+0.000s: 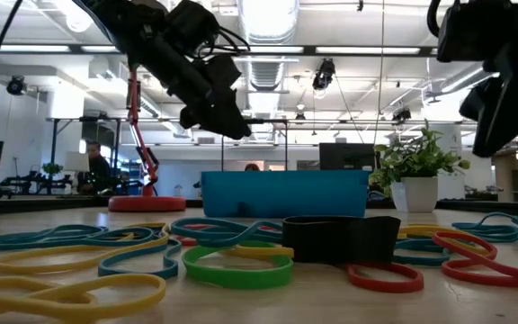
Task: Pick and place rubber bands into bin
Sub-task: Put the blue rubber band into the blue bin
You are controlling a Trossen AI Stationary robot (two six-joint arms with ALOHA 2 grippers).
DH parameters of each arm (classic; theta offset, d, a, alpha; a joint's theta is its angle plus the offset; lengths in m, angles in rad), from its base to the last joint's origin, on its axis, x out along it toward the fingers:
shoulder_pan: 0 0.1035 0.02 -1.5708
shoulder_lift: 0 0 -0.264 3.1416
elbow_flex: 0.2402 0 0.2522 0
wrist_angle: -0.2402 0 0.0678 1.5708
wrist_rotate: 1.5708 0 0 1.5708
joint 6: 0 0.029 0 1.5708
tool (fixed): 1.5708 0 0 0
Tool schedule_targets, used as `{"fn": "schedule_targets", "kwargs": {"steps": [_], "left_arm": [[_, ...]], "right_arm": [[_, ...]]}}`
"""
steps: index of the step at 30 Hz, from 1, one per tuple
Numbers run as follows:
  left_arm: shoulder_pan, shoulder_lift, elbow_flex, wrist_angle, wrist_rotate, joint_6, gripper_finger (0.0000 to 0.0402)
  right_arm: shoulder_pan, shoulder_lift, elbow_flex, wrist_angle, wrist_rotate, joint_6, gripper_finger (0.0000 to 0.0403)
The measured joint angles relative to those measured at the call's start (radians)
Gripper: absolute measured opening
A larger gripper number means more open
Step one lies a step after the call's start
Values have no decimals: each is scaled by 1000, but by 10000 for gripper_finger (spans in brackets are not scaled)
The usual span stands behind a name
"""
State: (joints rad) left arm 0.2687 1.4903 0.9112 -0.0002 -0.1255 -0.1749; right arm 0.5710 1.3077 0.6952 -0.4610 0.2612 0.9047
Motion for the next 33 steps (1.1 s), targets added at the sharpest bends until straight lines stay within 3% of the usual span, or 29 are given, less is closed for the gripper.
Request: {"fn": "schedule_targets", "kwargs": {"steps": [7, 12, 26, 33], "left_arm": [[-1, -14, -1, -28, 67, 25, 149], [0, -40, -2, -48, 71, 33, 149], [-1, -90, -2, -46, 70, 83, 149], [-2, -112, -2, -49, 91, 80, 149]], "right_arm": [[0, 104, 0, 66, -32, 18, 144], [0, 155, 1, 144, -64, 38, 149], [-2, 255, 2, 138, -61, 196, 130], [-2, 272, 2, 142, -58, 219, 95]]}}
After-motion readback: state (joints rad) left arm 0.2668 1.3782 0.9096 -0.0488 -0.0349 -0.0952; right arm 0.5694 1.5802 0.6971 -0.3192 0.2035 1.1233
